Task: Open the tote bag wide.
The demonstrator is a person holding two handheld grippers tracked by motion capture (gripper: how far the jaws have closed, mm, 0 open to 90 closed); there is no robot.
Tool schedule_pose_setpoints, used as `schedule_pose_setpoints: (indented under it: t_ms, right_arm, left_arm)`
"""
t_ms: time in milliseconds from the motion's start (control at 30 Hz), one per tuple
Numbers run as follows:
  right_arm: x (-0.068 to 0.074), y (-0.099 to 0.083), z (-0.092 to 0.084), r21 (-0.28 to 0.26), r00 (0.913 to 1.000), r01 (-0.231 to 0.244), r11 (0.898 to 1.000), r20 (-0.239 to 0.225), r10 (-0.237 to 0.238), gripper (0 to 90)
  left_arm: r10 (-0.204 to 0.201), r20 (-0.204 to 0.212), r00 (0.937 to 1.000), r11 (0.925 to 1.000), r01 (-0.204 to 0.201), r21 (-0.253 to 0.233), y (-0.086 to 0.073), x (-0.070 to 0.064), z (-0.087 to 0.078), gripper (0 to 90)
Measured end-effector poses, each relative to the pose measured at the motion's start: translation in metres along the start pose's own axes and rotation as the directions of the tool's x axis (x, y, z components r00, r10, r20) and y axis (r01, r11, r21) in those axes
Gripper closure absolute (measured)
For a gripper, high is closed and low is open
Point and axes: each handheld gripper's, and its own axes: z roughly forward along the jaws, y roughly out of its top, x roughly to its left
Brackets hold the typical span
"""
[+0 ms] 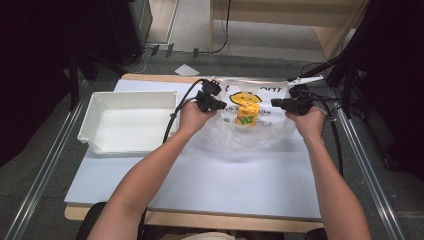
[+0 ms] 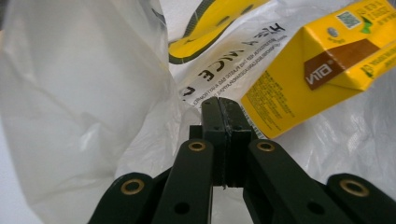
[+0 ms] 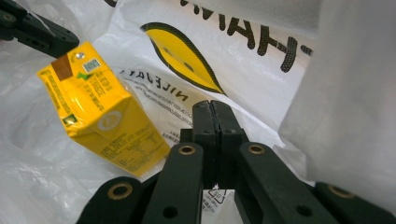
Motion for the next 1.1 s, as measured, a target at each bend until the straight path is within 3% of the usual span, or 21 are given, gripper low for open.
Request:
schedule_pose_setpoints:
  t_ms: [200, 600, 900, 1100]
  right_arm:
    - [-0.009, -0.011, 0.006, 0.025, 0.9991, -0.041, 0.999, 0.004, 0.041, 90.0]
    - [-0.018, -0.027, 0.017, 0.048, 0.9979, -0.061, 0.997, 0.024, 0.060, 90.0]
    - [-0.028, -0.042, 0.022, 0.063, 0.9936, -0.104, 0.993, 0.052, 0.100, 90.0]
    - [-0.035, -0.054, 0.023, 0.069, 0.9899, -0.129, 0.989, 0.068, 0.124, 90.0]
  left_arm:
    - [-0.030, -0.013, 0.9995, 0.9995, 0.030, 0.002, -0.005, 0.008, 0.007, 90.0]
    - [-0.082, -0.060, 0.9948, 0.9965, 0.083, 0.010, -0.011, 0.021, 0.021, 90.0]
    - [-0.136, -0.074, 0.9879, 0.9905, 0.137, 0.008, -0.017, 0.030, 0.031, 90.0]
    - [-0.141, -0.119, 0.9827, 0.9894, 0.144, 0.018, -0.021, 0.035, 0.036, 90.0]
